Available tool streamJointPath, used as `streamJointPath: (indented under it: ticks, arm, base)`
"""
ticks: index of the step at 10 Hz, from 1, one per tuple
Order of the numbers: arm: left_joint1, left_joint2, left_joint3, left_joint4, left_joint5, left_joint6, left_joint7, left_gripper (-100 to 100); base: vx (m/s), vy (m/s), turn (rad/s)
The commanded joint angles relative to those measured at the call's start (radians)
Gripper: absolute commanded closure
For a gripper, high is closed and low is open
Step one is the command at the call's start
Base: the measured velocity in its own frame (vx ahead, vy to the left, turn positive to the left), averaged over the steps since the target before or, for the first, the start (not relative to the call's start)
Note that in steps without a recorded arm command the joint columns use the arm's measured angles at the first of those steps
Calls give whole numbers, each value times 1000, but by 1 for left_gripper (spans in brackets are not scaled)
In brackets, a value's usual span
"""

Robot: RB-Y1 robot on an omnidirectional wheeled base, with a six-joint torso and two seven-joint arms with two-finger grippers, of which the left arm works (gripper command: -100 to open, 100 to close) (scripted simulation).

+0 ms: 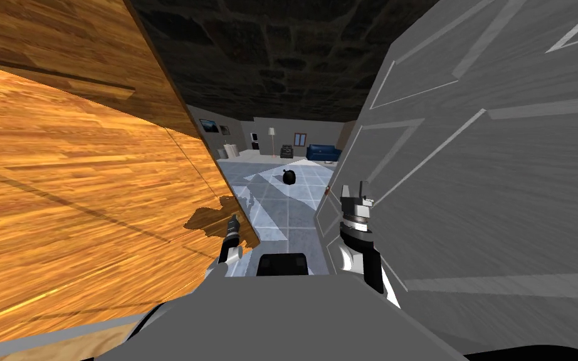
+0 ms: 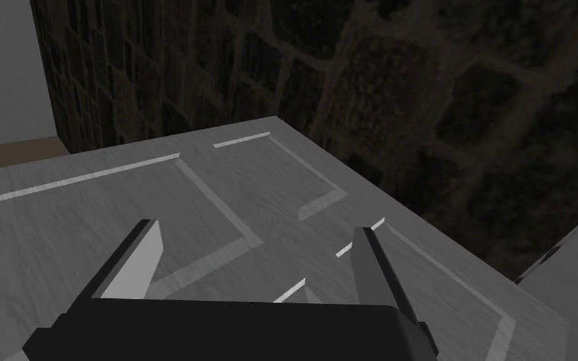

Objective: Push the door open

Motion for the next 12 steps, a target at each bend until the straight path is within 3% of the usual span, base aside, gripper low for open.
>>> streamJointPath:
  ticks: [1,3,4,9,12]
  arm:
    - [12,24,7,-1,17,2,9,100]
    - [12,32,6,4,24,1,14,100]
    - [16,19,8,-17,24,15,3,-100]
    - [2,-5,22,-31,33,31,-24,-100]
    - [1,-2,23,-19,33,20,-22,-100]
  base:
    - [179,-26,267]
    - [148,-39,153]
    - [-78,-128,54]
    - [-159,-190,72]
    - [66,15,-11]
